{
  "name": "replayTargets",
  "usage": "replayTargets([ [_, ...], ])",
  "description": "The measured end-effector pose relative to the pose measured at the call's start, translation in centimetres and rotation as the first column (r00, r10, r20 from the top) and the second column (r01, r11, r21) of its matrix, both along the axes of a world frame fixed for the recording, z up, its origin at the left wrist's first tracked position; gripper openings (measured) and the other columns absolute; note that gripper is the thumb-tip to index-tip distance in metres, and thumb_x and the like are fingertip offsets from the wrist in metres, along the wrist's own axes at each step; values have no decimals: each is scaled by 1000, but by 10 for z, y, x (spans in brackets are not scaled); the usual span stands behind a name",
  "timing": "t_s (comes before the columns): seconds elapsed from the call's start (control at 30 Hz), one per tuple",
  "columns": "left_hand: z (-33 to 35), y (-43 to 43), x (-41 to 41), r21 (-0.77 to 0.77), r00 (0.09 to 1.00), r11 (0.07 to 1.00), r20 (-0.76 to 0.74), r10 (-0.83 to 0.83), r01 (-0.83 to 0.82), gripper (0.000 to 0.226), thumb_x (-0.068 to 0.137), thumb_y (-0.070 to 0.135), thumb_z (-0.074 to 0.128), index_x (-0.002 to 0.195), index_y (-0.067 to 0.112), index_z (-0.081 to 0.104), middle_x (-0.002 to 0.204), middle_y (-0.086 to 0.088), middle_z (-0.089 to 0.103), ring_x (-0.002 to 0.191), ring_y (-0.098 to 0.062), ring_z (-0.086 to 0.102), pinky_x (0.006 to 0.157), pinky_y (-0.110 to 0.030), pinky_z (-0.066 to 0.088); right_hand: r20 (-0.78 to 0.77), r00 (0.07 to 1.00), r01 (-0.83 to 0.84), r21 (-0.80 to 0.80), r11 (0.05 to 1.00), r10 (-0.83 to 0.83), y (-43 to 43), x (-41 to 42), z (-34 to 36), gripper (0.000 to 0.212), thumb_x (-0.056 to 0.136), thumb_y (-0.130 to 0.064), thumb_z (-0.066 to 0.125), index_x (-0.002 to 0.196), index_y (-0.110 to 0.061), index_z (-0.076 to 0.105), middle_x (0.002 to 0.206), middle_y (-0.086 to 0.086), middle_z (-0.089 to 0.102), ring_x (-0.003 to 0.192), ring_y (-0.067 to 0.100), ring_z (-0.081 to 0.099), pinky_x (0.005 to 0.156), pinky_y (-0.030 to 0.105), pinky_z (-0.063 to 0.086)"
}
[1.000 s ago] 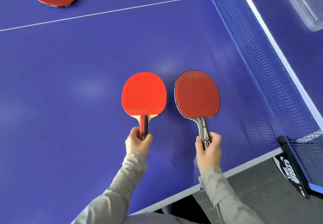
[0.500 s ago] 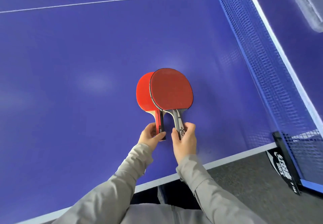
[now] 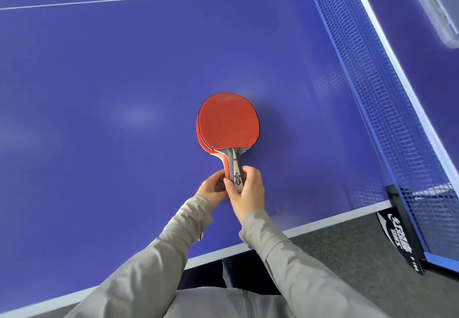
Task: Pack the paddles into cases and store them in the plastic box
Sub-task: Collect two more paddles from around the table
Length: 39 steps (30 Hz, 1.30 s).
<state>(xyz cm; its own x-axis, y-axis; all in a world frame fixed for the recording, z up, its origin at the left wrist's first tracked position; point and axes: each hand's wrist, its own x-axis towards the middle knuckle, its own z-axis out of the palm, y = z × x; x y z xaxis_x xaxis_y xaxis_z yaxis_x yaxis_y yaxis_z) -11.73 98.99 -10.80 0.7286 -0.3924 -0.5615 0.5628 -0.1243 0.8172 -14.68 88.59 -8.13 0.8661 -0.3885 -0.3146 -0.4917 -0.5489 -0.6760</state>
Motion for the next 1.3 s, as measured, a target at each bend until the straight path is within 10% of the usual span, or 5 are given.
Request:
replayTargets([
  [0.3, 1, 5, 5, -42, 997, 997, -42, -62, 60, 64, 71, -21, 62, 127, 5, 49, 98, 2, 64, 89, -6, 64, 70, -17, 53, -42, 998, -43, 16, 999, 44, 0, -3, 1, 49, 84, -37, 67, 122, -12, 49, 116, 1, 51, 105, 20, 54, 93, 43, 42],
  [0.63, 3, -7, 14, 59, 974, 995, -206, 91, -81, 26, 81, 35, 71, 93, 15, 59, 78, 2, 59, 72, -12, 63, 68, -23, 54, -45, 999, -9, -91, 996, 5, -41, -33, -3, 40, 93, -28, 56, 129, -13, 49, 127, 1, 51, 120, 19, 47, 98, 42, 39],
  [1.3, 28, 10, 10, 162, 996, 983, -45, -81, 88, 21, 82, 23, 70, 84, 7, 56, 67, -1, 49, 61, -14, 51, 51, -13, 49, -529, 830, -432, -410, 803, 177, -59, -107, -22, 65, 98, -50, 25, 150, -25, -4, 160, 0, -9, 147, 16, -8, 118, 41, 2],
])
